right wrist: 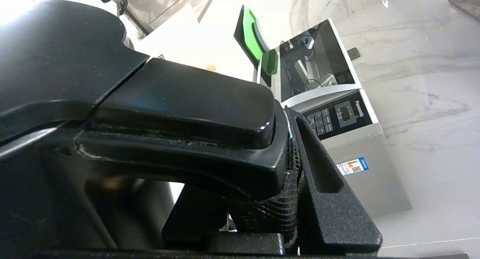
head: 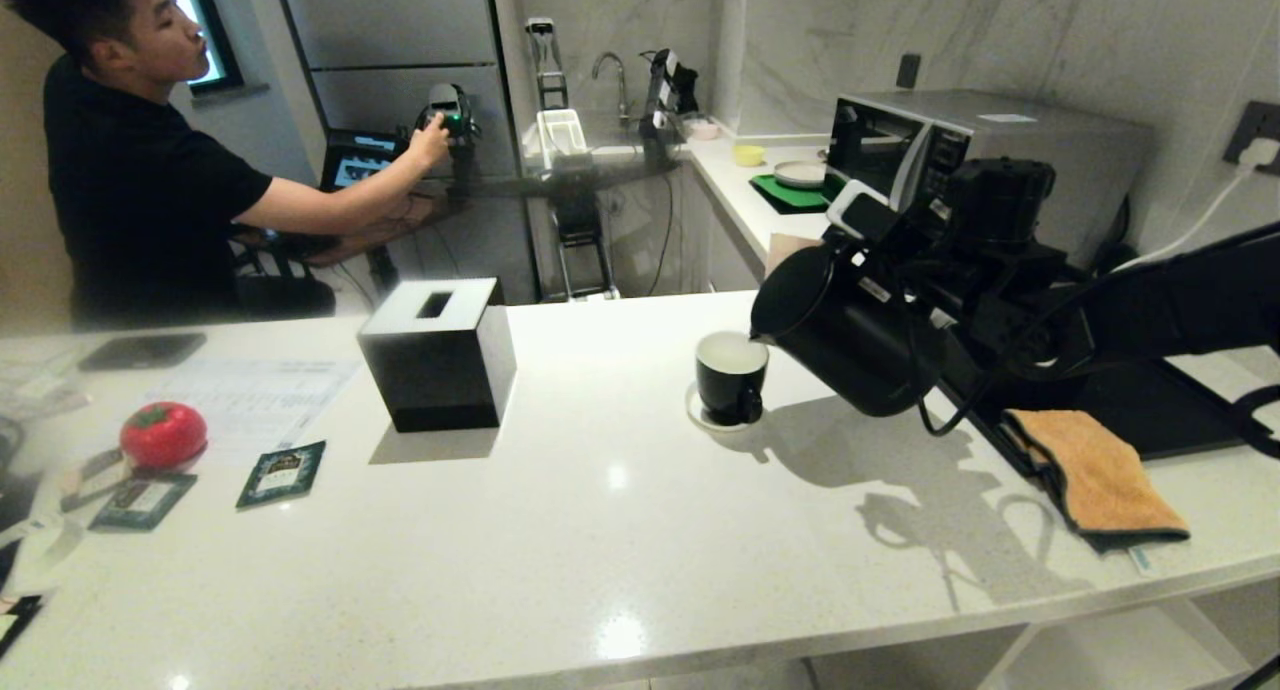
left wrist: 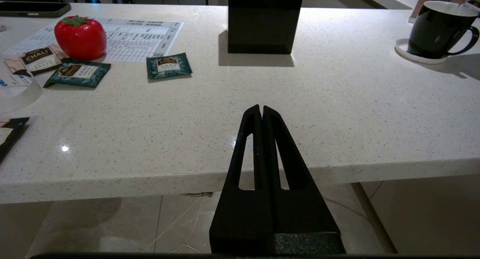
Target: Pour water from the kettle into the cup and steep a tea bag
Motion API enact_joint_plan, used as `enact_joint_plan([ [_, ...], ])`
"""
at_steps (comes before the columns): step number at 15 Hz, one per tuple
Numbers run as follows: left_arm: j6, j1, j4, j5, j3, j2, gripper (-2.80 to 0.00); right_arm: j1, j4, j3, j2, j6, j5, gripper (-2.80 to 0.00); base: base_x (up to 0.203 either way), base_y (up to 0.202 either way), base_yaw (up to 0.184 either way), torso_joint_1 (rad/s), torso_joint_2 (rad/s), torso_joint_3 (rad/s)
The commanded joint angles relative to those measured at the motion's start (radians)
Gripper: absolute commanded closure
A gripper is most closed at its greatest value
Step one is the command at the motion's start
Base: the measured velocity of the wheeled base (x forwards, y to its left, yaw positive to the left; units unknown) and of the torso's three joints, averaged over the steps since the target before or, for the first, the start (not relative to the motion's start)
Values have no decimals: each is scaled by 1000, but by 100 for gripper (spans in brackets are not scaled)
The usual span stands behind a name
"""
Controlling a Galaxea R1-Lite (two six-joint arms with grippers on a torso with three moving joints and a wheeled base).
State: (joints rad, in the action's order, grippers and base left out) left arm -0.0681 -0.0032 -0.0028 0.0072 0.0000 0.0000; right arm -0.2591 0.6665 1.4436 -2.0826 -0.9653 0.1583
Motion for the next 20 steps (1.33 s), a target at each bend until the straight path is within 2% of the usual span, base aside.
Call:
enact_joint_plan([
  [1, -1, 0, 0, 0, 0, 2, 0, 0, 4, 0, -1, -6, 1, 0, 0, 0, 0, 0, 0, 0],
  [12, -1, 0, 0, 0, 0, 1, 0, 0, -1, -3, 2, -11, -8, 0, 0, 0, 0, 0, 0, 0],
  [20, -1, 0, 0, 0, 0, 0, 0, 0, -2, -6, 9, -52, -10, 0, 0, 0, 0, 0, 0, 0],
])
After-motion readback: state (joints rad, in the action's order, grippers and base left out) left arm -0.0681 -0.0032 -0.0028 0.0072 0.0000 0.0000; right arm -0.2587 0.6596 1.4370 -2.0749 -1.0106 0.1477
